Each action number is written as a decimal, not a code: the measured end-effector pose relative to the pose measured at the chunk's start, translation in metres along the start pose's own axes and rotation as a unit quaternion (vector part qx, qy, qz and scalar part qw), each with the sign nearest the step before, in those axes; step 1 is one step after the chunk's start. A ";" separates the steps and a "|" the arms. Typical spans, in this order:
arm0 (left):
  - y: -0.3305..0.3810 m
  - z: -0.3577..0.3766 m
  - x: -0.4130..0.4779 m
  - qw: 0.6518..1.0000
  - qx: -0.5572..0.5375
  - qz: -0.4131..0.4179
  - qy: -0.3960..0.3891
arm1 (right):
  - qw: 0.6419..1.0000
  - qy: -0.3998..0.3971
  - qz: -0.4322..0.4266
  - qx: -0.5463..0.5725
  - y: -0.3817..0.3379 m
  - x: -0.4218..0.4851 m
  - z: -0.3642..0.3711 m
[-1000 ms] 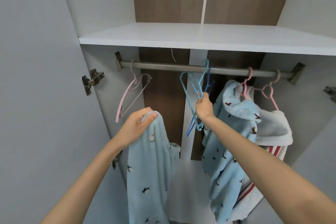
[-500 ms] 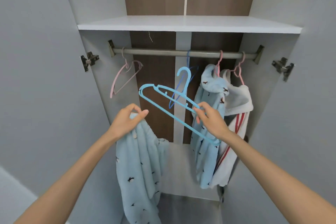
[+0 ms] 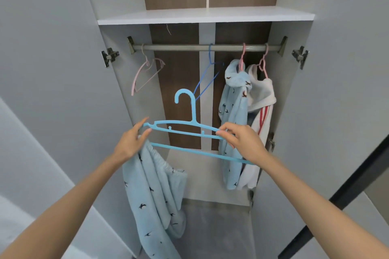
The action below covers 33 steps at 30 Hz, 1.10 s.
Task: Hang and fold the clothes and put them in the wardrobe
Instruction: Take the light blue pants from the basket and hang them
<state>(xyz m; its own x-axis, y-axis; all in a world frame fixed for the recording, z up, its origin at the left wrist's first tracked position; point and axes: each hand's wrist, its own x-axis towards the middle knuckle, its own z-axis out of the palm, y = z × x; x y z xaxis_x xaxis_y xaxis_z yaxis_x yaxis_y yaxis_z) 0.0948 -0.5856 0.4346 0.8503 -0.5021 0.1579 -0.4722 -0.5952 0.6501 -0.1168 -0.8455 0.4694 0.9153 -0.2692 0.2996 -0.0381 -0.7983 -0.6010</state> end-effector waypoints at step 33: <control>0.018 -0.071 -0.007 0.979 -0.174 0.089 -0.066 | 0.993 0.045 0.110 0.014 -0.059 0.023 0.023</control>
<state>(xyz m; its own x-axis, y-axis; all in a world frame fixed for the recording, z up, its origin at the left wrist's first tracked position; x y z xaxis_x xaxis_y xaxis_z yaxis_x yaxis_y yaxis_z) 0.0964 -0.5482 0.4975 0.7133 -0.6686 0.2101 -0.4836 -0.2526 0.8380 -0.0842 -0.7919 0.4944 0.8463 -0.4835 0.2236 -0.2203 -0.6998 -0.6795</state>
